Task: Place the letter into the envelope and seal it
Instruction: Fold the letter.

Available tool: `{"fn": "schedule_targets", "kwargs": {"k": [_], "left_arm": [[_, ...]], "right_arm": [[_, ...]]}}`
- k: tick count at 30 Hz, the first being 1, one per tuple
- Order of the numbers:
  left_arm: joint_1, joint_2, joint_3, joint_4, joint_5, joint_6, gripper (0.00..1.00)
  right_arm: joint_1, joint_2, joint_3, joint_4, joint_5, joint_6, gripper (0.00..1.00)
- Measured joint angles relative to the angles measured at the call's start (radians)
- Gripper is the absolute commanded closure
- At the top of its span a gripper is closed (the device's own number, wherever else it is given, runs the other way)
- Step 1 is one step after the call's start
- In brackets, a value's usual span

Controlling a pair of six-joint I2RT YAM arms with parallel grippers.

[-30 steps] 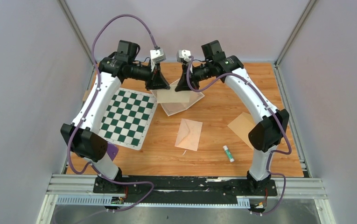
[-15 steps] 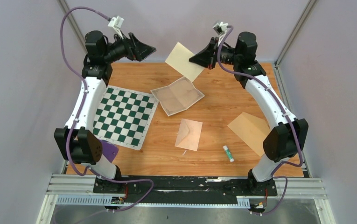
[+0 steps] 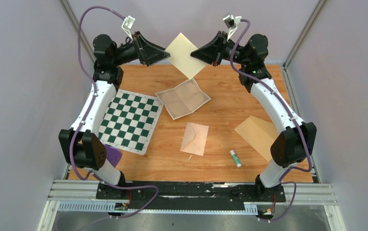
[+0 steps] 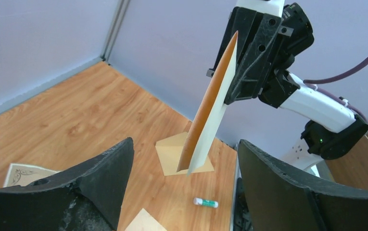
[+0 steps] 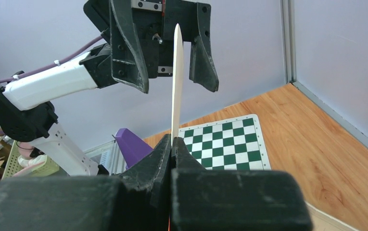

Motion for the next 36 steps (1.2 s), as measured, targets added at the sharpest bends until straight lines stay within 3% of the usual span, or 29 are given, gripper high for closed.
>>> {"fn": "schedule_targets", "kwargs": {"k": [3,10,11,13,14,19,25,30,36], "left_arm": [[-0.006,0.007,-0.004,0.013,0.013,-0.015,0.31],[-0.011,0.025,-0.004,0.03,0.032,-0.035,0.7],[-0.011,0.027,-0.004,0.032,0.034,-0.036,0.74],[-0.011,0.029,-0.004,0.034,0.038,-0.038,0.89],[-0.011,0.029,-0.004,0.035,0.039,-0.038,0.98],[-0.011,0.03,-0.004,0.031,0.05,-0.018,1.0],[-0.013,0.03,-0.003,-0.076,0.146,0.112,1.0],[-0.021,0.03,0.004,-0.374,0.174,0.385,1.0],[-0.047,0.029,0.024,-0.676,0.172,0.654,1.0]], "right_arm": [[0.002,0.002,0.011,0.003,-0.006,0.014,1.0],[0.01,0.003,0.016,0.015,-0.014,0.027,0.97],[0.011,0.003,0.016,0.015,-0.014,0.027,0.92],[0.012,0.003,0.016,0.014,-0.015,0.028,0.63],[0.012,0.003,0.016,0.012,-0.015,0.029,0.55],[0.012,0.019,0.021,-0.029,-0.063,-0.053,0.41],[0.008,0.065,0.116,-0.315,-0.137,-0.348,0.27],[0.005,0.064,0.122,-0.491,-0.173,-0.539,0.35],[0.005,0.072,0.124,-0.575,-0.206,-0.574,0.41]]}}
